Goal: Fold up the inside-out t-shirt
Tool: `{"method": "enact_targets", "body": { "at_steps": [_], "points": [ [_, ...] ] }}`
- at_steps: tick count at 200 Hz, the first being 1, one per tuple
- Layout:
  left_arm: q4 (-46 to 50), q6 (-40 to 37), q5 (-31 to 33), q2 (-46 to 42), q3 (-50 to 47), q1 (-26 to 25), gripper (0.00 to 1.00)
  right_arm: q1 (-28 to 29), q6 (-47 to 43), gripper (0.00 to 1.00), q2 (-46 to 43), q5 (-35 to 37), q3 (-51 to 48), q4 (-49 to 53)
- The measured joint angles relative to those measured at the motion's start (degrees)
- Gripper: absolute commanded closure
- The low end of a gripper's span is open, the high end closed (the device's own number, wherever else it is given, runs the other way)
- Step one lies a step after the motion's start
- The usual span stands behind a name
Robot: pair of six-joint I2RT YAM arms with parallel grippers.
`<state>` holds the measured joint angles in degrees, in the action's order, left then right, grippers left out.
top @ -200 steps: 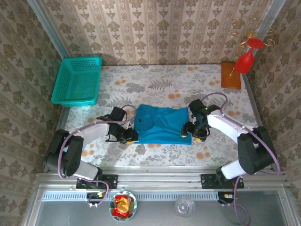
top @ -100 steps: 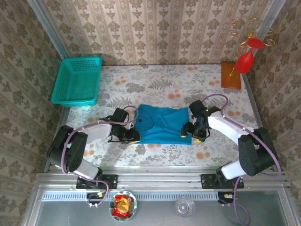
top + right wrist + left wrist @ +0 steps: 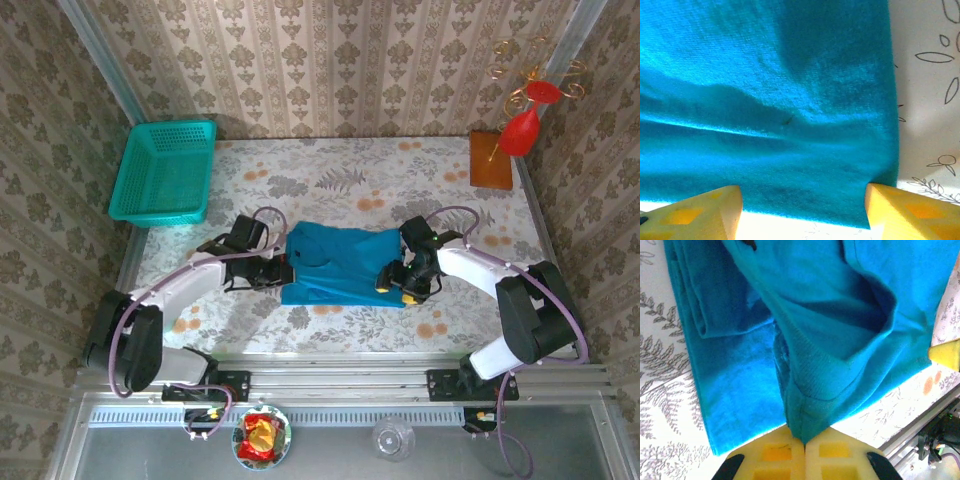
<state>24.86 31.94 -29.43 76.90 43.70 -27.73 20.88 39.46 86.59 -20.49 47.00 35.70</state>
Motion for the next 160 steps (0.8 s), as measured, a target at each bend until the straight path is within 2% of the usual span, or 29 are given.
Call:
{"method": "enact_targets", "body": {
  "at_steps": [69,108,160],
  "points": [
    [5.5,-0.7,6.3,-2.8,2.1,0.1,1.00,0.0,1.3,0.27,-1.1,-4.9,-1.6,-3.5],
    [6.8,-2.0,10.0,-0.3,1.9,0.0,1.00,0.8,2.4,0.27,0.7,-10.2,-2.6,-9.1],
    [7.3,-3.7,14.5,5.0,1.0,-0.6,1.00,1.0,2.5,0.27,3.9,-9.7,-1.7,-8.3]
  ]
}}
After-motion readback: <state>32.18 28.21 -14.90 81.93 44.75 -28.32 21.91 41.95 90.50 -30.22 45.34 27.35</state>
